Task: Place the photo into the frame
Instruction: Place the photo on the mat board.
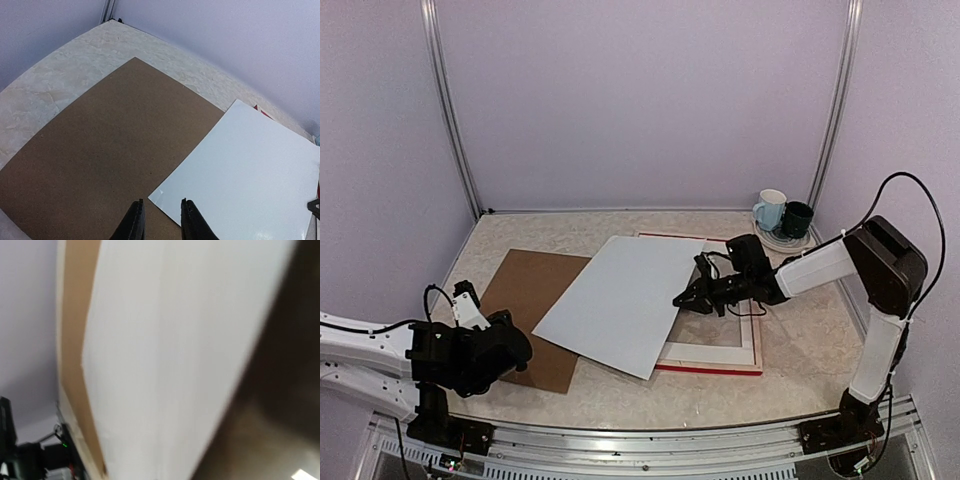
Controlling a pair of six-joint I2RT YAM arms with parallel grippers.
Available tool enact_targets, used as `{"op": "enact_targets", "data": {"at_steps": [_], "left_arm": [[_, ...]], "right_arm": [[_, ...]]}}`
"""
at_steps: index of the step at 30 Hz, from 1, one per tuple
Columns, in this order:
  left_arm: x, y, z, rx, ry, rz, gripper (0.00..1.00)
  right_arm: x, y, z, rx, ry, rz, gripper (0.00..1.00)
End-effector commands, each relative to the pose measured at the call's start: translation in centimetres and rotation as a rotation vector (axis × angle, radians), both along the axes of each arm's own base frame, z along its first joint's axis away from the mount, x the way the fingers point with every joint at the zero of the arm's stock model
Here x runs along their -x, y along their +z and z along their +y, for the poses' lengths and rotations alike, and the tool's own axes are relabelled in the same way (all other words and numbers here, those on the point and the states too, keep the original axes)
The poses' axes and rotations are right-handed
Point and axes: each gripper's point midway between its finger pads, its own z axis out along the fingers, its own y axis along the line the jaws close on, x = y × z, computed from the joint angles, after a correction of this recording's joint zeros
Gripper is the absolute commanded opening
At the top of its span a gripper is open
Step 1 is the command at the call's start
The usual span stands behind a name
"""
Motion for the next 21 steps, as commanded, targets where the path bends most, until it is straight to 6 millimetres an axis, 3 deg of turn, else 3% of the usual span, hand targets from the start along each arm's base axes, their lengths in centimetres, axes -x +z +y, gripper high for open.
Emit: {"op": "enact_targets", "data": {"at_steps": [1, 21], "left_arm": [[0.1, -0.3, 0.2, -0.026, -0.003, -0.002, 0.26], [0.0, -1.0, -0.6, -0.032, -0.034, -0.001, 0.27]], "right_arm": [[0.4, 0.1, -2.0, 0.042, 0.094, -0.017, 0.00], [-1.9, -0.8, -10.1, 0.272, 0.135, -0.046, 0.00]]}}
